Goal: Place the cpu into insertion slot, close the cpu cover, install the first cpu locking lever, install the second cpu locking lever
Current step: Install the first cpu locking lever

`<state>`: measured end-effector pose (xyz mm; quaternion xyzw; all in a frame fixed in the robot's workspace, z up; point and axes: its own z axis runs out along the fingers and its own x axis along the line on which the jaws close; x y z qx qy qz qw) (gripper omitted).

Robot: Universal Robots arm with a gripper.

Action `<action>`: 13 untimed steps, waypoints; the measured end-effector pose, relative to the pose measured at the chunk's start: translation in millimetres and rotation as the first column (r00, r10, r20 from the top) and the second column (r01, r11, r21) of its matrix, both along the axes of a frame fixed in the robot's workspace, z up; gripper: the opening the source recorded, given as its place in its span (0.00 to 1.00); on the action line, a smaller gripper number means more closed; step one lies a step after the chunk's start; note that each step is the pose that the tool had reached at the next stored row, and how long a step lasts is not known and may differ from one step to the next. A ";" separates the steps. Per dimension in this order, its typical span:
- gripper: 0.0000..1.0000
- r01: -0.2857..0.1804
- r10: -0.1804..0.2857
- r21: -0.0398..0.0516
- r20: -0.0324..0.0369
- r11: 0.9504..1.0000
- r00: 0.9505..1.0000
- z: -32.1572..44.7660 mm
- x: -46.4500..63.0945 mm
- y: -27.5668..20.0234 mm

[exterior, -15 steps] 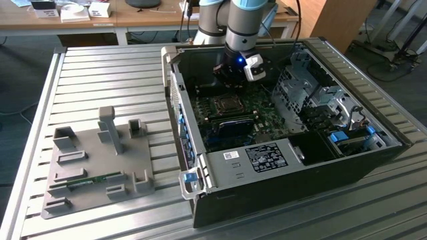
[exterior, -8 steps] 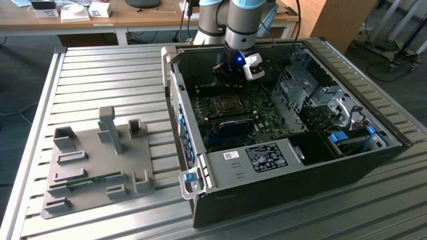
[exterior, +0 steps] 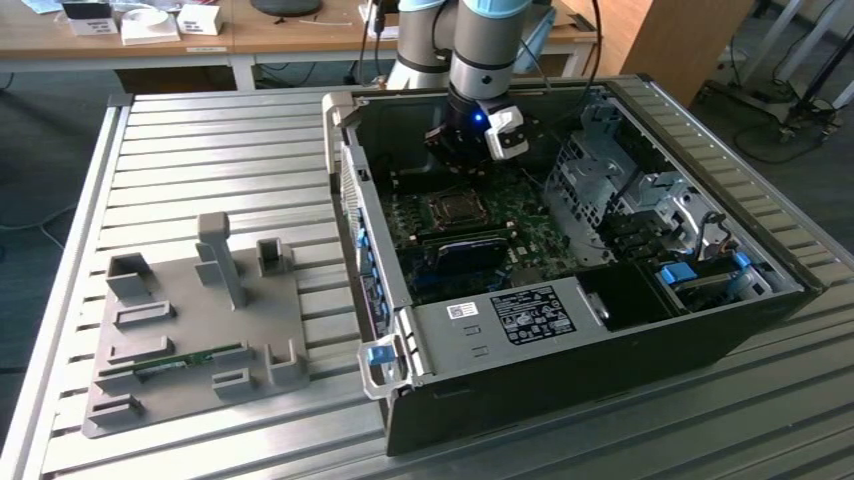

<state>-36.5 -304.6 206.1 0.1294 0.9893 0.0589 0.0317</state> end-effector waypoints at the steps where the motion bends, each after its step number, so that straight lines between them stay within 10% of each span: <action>1: 0.11 0.002 -0.002 0.001 0.000 1.000 1.000 0.0 -0.2 0.1; 13: 0.11 0.012 -0.012 0.004 0.000 1.000 1.000 -0.7 -1.8 0.1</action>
